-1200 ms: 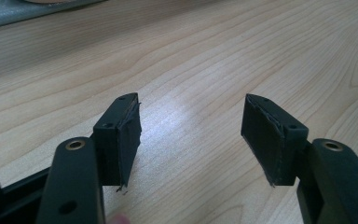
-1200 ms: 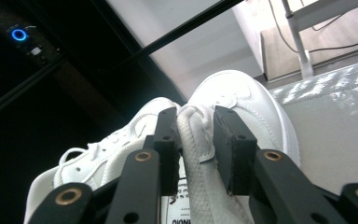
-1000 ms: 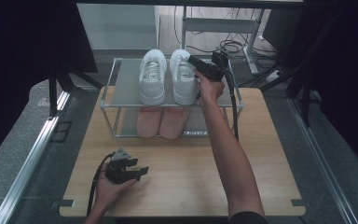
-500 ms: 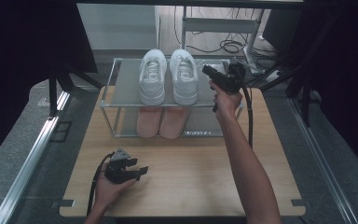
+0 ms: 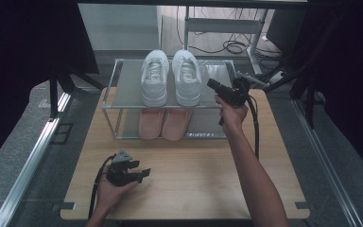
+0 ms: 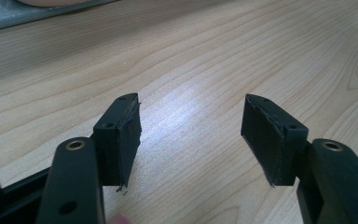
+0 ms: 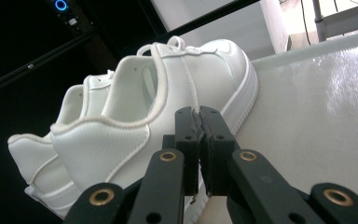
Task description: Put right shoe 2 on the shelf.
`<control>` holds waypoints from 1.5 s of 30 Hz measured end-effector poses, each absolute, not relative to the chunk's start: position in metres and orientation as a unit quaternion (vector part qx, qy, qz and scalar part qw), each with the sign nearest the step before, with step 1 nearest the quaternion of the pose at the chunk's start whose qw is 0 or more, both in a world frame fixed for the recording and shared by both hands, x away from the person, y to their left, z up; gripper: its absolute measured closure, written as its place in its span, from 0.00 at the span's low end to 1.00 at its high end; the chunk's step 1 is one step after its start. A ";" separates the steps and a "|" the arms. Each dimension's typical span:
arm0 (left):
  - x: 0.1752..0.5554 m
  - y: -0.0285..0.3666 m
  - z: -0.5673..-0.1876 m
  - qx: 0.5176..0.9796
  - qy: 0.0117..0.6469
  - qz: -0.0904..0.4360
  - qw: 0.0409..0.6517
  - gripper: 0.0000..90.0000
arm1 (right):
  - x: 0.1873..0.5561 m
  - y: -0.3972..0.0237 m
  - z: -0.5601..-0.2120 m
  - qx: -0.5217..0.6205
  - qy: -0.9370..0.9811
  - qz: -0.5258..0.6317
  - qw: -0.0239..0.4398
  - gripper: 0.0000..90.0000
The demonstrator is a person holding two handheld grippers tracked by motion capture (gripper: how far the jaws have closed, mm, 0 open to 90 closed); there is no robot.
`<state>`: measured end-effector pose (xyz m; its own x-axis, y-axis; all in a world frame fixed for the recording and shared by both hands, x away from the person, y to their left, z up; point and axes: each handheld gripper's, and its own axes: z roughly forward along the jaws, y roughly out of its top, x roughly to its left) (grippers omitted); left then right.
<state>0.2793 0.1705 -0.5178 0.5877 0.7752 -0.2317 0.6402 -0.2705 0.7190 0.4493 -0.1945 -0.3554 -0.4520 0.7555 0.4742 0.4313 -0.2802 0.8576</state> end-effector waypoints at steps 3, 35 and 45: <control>0.279 0.170 -0.518 0.793 0.446 0.084 0.406 0.43 | 0.447 -0.196 -0.360 0.509 0.586 0.617 0.129 0.97; 0.274 0.170 -0.515 0.797 0.439 0.090 0.404 0.43 | 0.435 -0.170 -0.378 0.497 0.615 0.599 0.126 1.00; 0.274 0.171 -0.515 0.797 0.438 0.090 0.405 0.43 | 0.435 -0.156 -0.379 0.488 0.617 0.608 0.108 1.00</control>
